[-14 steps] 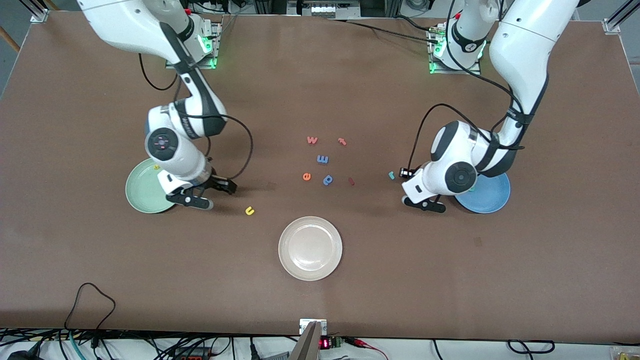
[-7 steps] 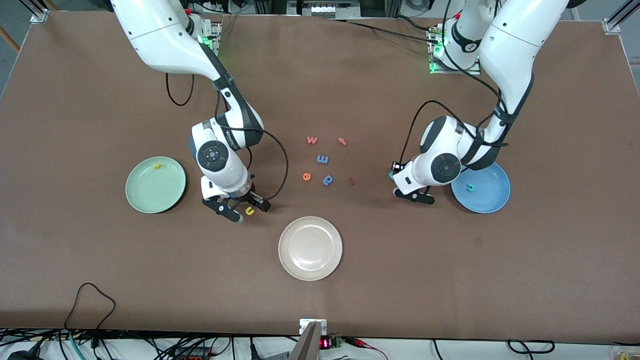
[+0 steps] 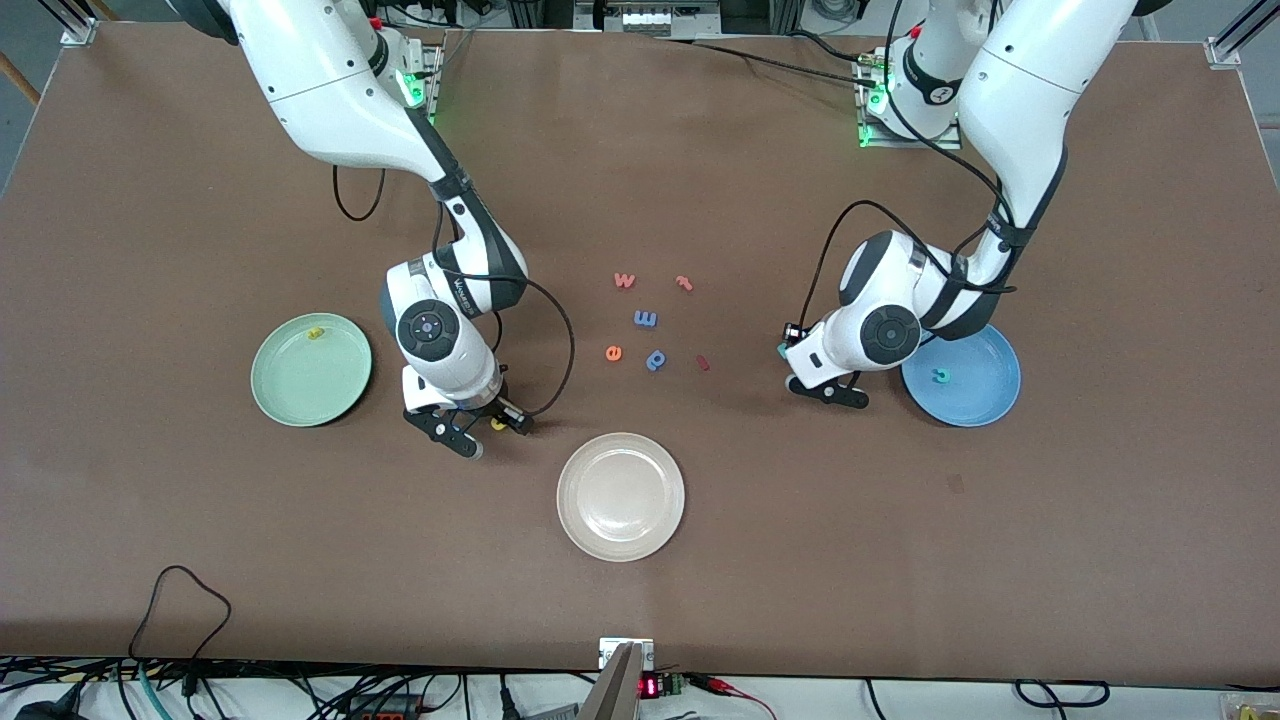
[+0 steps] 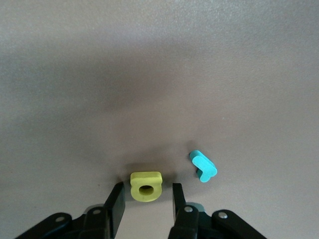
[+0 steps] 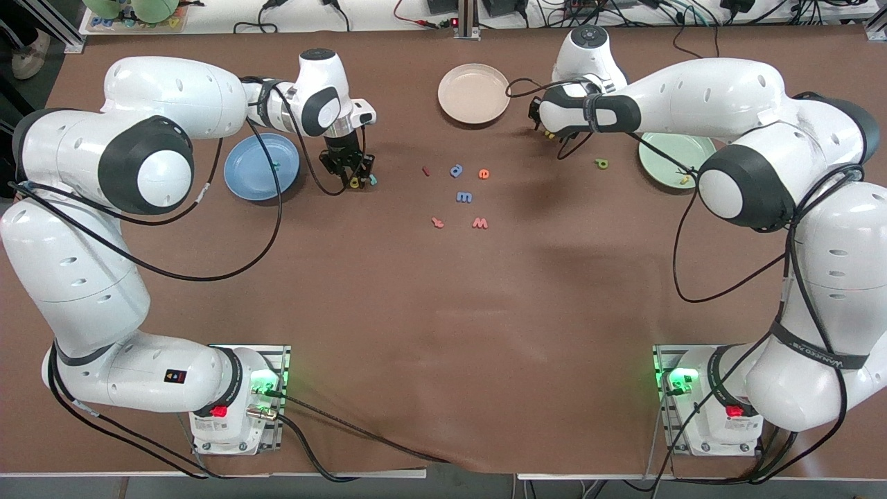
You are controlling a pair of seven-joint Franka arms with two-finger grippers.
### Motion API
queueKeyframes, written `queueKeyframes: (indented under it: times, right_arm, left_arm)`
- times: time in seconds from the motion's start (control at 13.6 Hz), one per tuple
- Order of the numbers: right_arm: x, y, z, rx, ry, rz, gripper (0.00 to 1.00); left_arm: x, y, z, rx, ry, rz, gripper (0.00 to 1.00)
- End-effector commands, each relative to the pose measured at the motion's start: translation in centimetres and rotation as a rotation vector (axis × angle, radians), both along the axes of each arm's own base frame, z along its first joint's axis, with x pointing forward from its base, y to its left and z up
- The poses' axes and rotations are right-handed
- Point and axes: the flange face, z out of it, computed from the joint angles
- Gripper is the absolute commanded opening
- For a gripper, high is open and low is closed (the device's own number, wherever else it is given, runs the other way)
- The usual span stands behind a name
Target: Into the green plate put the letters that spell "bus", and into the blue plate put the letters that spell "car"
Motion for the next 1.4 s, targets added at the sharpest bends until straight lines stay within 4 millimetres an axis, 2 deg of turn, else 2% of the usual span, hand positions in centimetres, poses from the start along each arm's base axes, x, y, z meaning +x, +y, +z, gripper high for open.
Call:
queueKeyframes:
  times: [0.0,0.37,0.66,0.81,0.96,1.03,1.11,1.25,1.33]
  right_arm:
    - [0.3,0.4,-0.7,-0.006,0.001,0.002,0.54]
    - [0.2,0.3,-1.0,-0.01,0.005,0.006,0.47]
    - [0.3,0.0,-1.1,-0.023,0.001,0.024,0.19]
    - [0.4,-0.3,-1.4,-0.031,0.004,0.058,0.0]
    - [0.8,-0.9,-1.1,-0.033,0.002,0.079,0.0]
    - [1.2,-1.8,-0.6,-0.035,0.001,0.096,0.0]
    - [1.6,-3.5,1.3,-0.041,0.012,0.116,0.0]
    - [0.3,-8.0,4.6,-0.06,0.106,0.179,0.0]
    - [-0.4,-11.2,6.4,-0.06,0.142,0.182,0.0]
  left_arm:
    - [-0.2,0.2,0.1,0.01,-0.022,-0.015,0.42]
    - [-0.2,0.2,-0.3,0.036,-0.032,-0.024,0.41]
    - [-0.2,0.4,-0.4,0.037,-0.031,-0.019,0.38]
    - [-0.2,0.4,-0.6,0.037,-0.029,-0.019,0.35]
    - [-0.2,0.4,-0.7,0.038,-0.026,-0.018,0.29]
    - [-0.1,0.6,-0.6,0.038,-0.029,-0.015,0.27]
    - [0.0,0.7,-0.6,0.037,-0.029,-0.011,0.24]
    - [0.2,1.0,-0.5,0.037,-0.031,-0.005,0.21]
    - [0.4,1.1,-0.2,0.036,-0.037,-0.003,0.2]
